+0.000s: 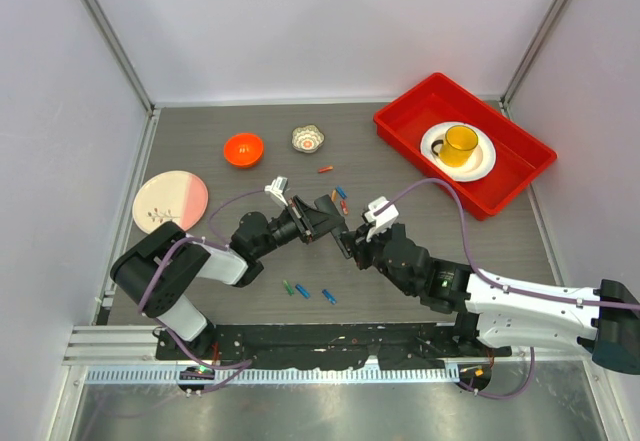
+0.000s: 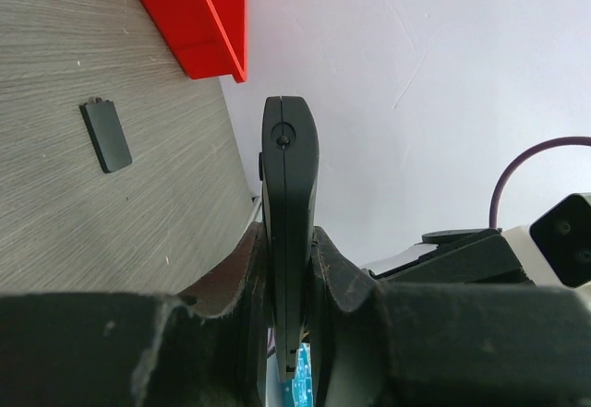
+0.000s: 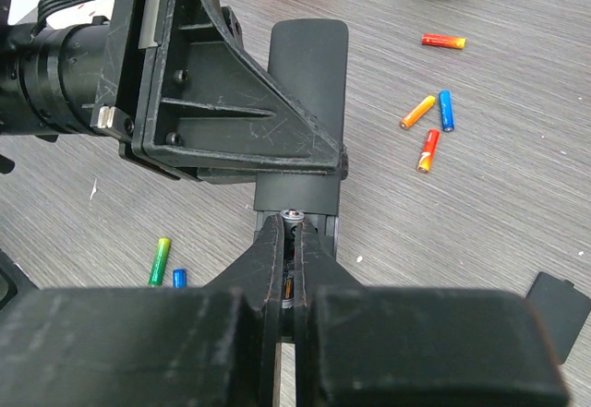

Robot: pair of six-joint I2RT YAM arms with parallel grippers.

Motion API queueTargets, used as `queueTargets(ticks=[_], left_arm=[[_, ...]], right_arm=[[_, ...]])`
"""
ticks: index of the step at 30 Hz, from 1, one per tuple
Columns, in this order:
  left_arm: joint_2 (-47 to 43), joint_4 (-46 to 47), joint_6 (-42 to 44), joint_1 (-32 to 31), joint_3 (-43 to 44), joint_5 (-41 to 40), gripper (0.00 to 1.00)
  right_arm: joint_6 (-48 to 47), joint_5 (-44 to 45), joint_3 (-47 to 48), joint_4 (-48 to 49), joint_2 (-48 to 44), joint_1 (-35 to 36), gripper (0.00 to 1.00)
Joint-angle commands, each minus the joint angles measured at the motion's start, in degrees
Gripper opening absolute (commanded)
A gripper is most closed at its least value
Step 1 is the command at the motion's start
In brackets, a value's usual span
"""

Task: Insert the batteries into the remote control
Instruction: Load the battery into the remote control.

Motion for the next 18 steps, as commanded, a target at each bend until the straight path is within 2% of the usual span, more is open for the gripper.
queueTargets(ticks=[1, 11, 18], left_arm=[[-0.63, 14.73, -0.33, -0.29, 2.24, 0.88, 0.0], [-0.54, 14.73, -0.24, -0.38, 2.5, 0.8, 0.0], [-1.15, 14.73, 0.2, -0.38, 2.67, 0.09, 0.0]], right_arm=[[0.95, -0.61, -0.03, 2.2, 0.16, 0.65, 0.01], [1.83, -2.01, 0.94, 0.98, 0.69, 0.91, 0.01], [2.44, -6.76, 4.19, -6.75, 2.79, 0.83, 0.01]])
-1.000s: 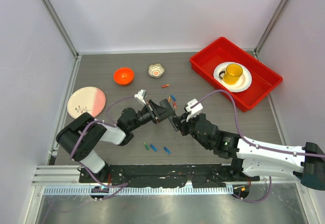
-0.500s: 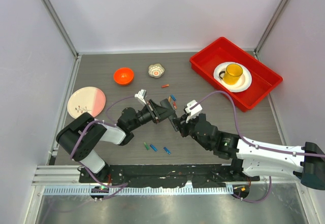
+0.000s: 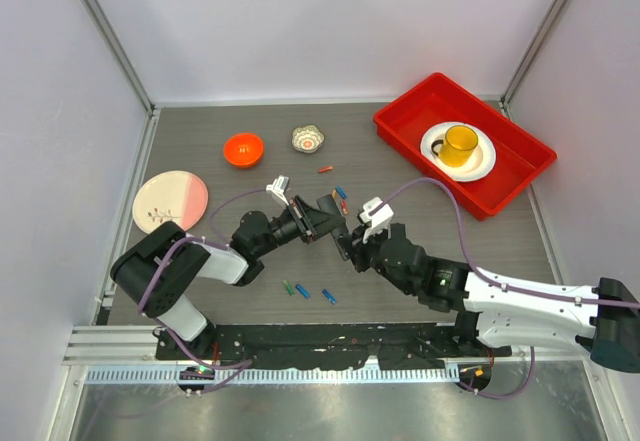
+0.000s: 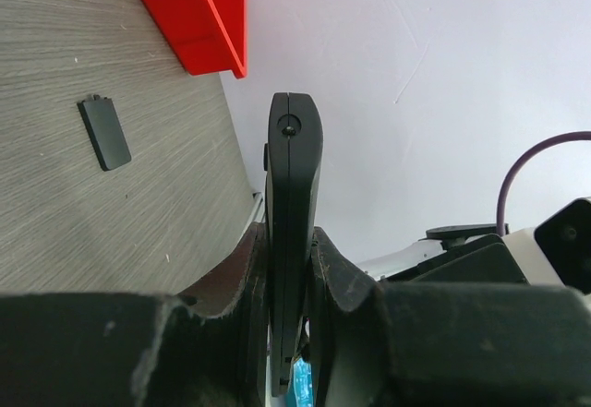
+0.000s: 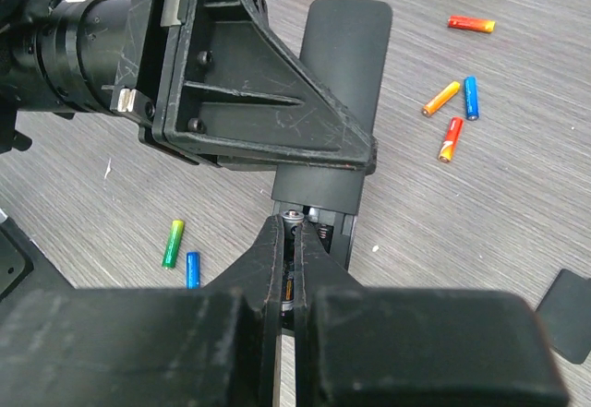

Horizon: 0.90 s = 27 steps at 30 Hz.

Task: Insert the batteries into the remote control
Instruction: Load the battery into the remote control.

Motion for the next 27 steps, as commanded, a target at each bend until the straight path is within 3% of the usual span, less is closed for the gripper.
queueTargets(ticks=[1, 17, 27], left_arm=[[-1.26, 15.19, 0.11, -0.29, 2.22, -0.61, 0.0], [-5.04, 15.19, 0.9, -0.38, 0.99, -2.36, 0.0], [-4.95, 15.19, 0.99, -0.99, 0.81, -2.54, 0.0]], right_arm=[[1.52, -4.37, 4.51, -5.66, 2.8, 0.69, 0.01], [4.16, -5.52, 6.28, -8.22, 7.9, 0.69, 0.01], [5.39, -3.94, 8.04, -9.89, 8.43, 0.61, 0.19]])
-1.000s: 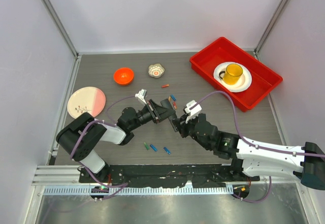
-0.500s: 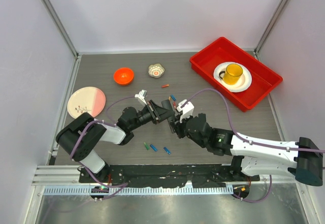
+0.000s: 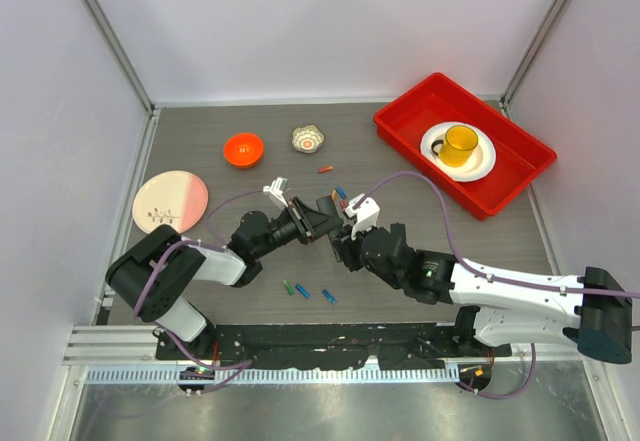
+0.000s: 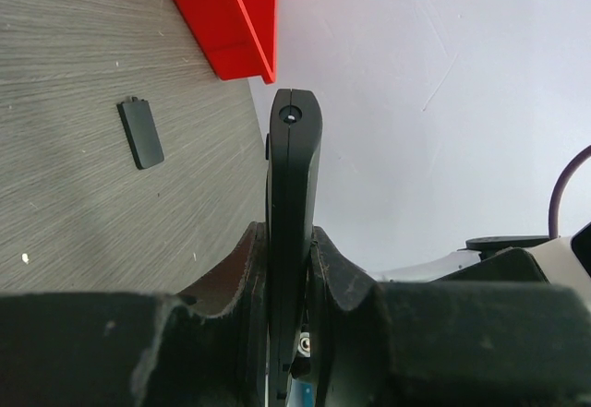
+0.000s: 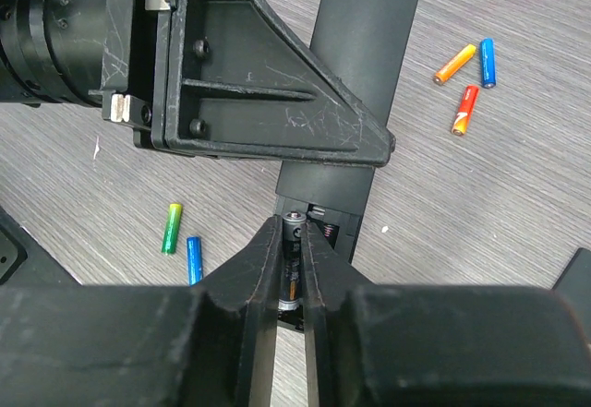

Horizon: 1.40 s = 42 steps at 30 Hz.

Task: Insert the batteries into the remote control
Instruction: Load the battery into the remote control.

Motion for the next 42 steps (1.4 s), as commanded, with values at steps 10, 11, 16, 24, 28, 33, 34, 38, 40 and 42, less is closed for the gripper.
queueTargets(ticks=[10, 11, 16, 24, 28, 33, 34, 38, 40, 42], left_arm=[[-2.99, 19.91, -1.63, -1.12, 0.96, -0.79, 0.0], [-2.9, 19.91, -1.63, -1.21, 0.96, -0.79, 0.0], [-2.64, 19.82, -1.54, -1.21, 0.96, -0.79, 0.0], [-2.11, 19.91, -1.28, -1.21, 0.7, -0.79, 0.0], [-2.11, 19.91, -1.1, -1.21, 0.7, -0.7, 0.0], [-2.11, 19.91, -0.93, -1.3, 0.35, -0.79, 0.0], [-2.02, 19.91, -0.84, -1.3, 0.35, -0.88, 0.0], [-2.02, 19.91, -0.75, -1.21, 0.26, -0.88, 0.0], [-1.93, 19.91, -0.75, -1.3, 0.26, -0.88, 0.0], [-1.76, 19.82, -0.66, -1.3, 0.08, -0.79, 0.0]], right_arm=[[2.66, -0.59, 3.02, -3.23, -0.26, 0.76, 0.32], [2.66, -0.59, 3.11, -3.4, -0.26, 0.76, 0.32], [2.84, 0.2, 3.81, -4.1, -0.78, 0.76, 0.36], [2.75, 2.84, 6.62, -6.74, -2.19, 0.76, 0.43], [2.84, 3.28, 7.59, -7.97, -2.19, 0.76, 0.45], [3.02, 3.55, 8.38, -8.24, -2.63, 0.76, 0.47], [3.19, 3.46, 8.56, -8.32, -2.54, 0.76, 0.47], [3.63, 3.02, 9.7, -8.5, -2.37, 0.76, 0.5], [3.89, 3.11, 9.96, -8.67, -2.54, 0.76, 0.53], [3.81, 3.19, 10.23, -8.68, -2.63, 0.76, 0.55]])
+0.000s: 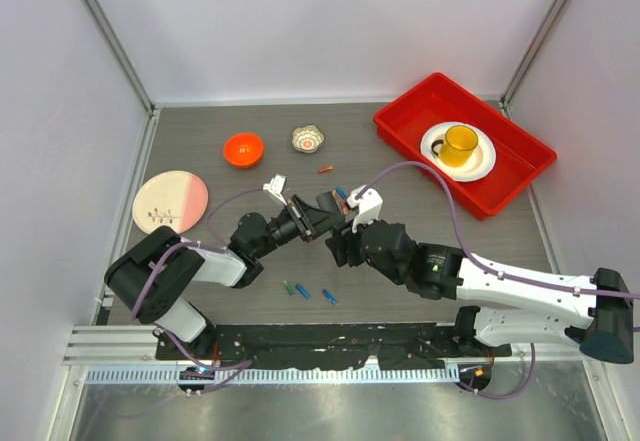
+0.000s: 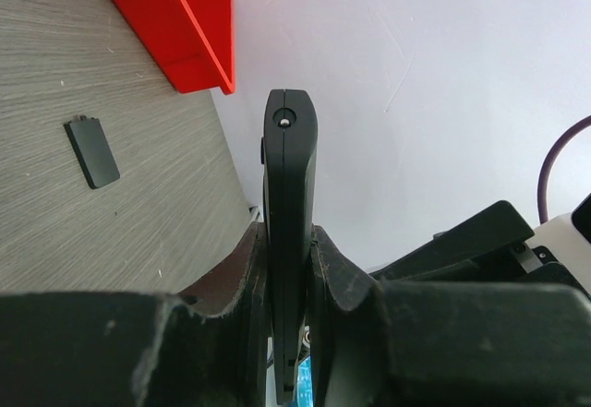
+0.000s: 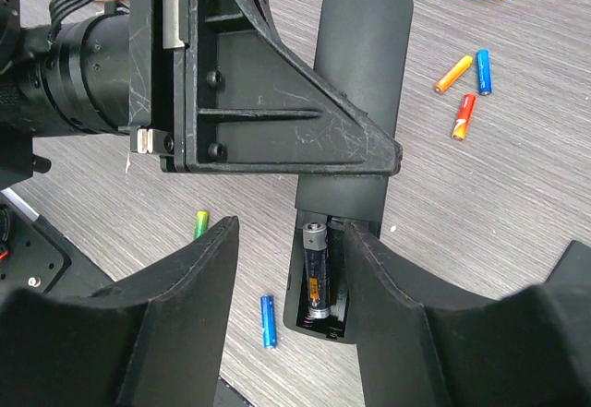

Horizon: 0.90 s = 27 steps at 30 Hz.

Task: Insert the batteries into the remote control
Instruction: Load the battery into the remote control.

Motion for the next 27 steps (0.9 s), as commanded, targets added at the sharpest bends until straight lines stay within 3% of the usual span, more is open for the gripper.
queueTargets(ticks=[1, 15, 19, 27], left_arm=[[-1.23, 15.19, 0.47, -0.25, 0.17, 0.02, 0.0], [-0.44, 15.19, 0.82, -0.25, 0.43, -0.33, 0.0], [-1.05, 15.19, 1.26, -0.25, 0.78, -0.86, 0.0], [-2.46, 15.19, 0.74, -0.16, 1.75, 0.02, 0.0]], right_arm=[[0.59, 1.95, 3.06, 0.46, -1.8, 0.13, 0.56], [2.77, 0.62, 4.74, -2.0, -8.91, 0.21, 0.61], [11.74, 5.21, 0.61, -1.04, -13.75, -0.83, 0.78], [21.5, -21.23, -3.79, 1.94, -12.87, -15.59, 0.86]])
